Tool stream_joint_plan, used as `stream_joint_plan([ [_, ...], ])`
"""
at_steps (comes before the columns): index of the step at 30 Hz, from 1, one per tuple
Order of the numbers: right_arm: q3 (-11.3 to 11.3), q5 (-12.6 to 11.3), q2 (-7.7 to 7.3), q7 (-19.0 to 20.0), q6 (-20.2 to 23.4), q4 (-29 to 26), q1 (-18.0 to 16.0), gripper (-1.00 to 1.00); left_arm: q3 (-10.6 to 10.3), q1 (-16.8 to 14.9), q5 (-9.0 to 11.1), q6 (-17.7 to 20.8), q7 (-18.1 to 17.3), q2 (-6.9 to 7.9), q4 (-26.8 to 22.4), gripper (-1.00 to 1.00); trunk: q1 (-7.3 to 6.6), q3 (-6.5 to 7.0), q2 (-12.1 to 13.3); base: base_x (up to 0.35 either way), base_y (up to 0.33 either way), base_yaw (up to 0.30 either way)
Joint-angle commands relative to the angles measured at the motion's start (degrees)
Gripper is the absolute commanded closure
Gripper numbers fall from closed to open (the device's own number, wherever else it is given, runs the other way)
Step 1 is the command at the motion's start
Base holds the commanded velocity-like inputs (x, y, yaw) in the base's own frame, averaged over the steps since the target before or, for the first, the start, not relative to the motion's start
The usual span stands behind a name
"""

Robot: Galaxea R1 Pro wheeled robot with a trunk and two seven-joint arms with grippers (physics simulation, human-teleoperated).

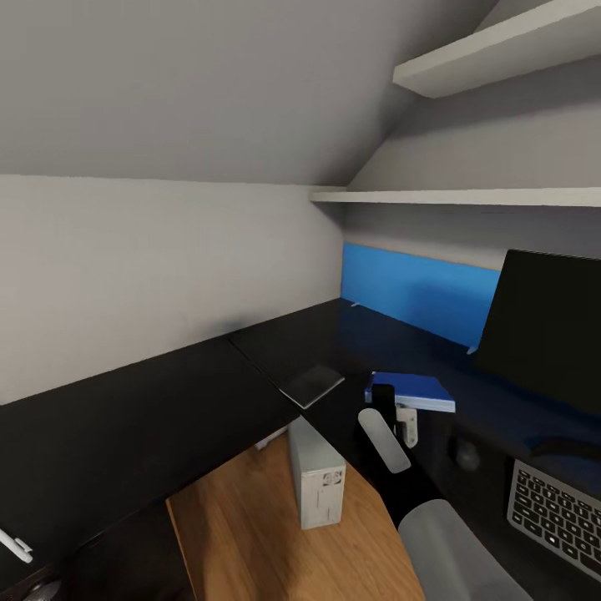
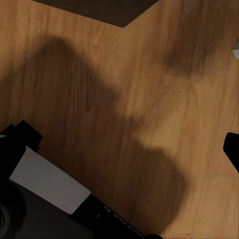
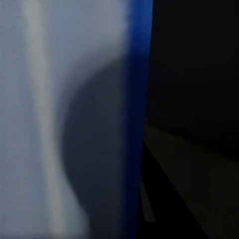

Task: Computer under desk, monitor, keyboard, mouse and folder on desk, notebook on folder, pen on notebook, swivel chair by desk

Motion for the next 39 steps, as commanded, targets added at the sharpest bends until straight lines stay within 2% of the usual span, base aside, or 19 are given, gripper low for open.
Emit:
stream_joint_plan([
  [1,0.1,-2.6,0.00,-0.2,-1.0,5.1,0.0,1.00,-0.2,0.0,0.5,0.0,0.5,0.05,-0.1,-1.00,0.00,-0.06,0.0,0.000,0.000,0.000],
  [11,0.0,-2.4,0.00,-0.2,-0.8,4.9,0.0,1.00,-0.3,0.0,0.2,-0.8,0.7,0.00,2.8,-1.00,0.00,-0.06,0.0,0.000,0.000,0.000],
  [34,-0.1,-2.8,0.00,-0.2,-0.4,4.9,0.0,1.00,-0.3,0.0,0.1,-0.9,0.7,-0.01,3.1,-1.00,0.00,-0.06,0.0,0.000,0.000,0.000],
  [35,-0.1,-2.9,0.00,-0.2,-0.3,4.9,0.0,-1.00,-0.3,0.0,0.1,-0.9,0.7,-0.01,3.1,-1.00,0.00,-0.06,0.0,0.000,0.000,0.000],
  [39,-0.1,-2.6,0.00,-0.4,-0.2,4.9,0.0,-1.00,-0.3,0.0,0.1,-0.9,0.7,-0.01,3.1,-1.00,0.00,-0.06,0.0,0.000,0.000,0.000],
])
